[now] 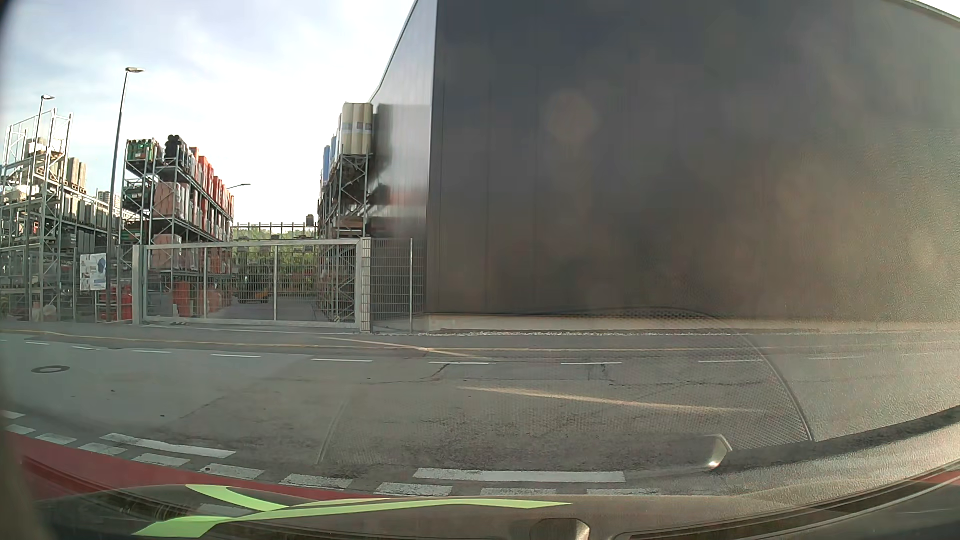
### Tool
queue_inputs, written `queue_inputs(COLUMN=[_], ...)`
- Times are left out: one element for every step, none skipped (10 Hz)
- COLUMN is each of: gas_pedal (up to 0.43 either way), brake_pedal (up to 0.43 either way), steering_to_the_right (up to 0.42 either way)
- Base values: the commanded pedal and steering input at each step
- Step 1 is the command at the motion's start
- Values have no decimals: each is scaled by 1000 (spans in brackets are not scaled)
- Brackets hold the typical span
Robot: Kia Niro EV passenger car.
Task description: Follow the waypoints while adhering to traffic rules and regulations
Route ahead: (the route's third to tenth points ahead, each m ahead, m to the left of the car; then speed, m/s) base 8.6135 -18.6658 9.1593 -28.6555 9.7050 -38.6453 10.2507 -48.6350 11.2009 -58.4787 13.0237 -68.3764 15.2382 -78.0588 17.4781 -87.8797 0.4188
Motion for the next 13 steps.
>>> queue_inputs(gas_pedal=[0, 0, 0, 0, 0, 0, 0, 0, 0, 0, 98, 197, 67], brake_pedal=[98, 73, 61, 67, 67, 6, 0, 0, 110, 226, 305, 366, 372], steering_to_the_right=[437, 437, 437, 437, 440, 443, 445, 446, 447, 449, 451, 449, 445])
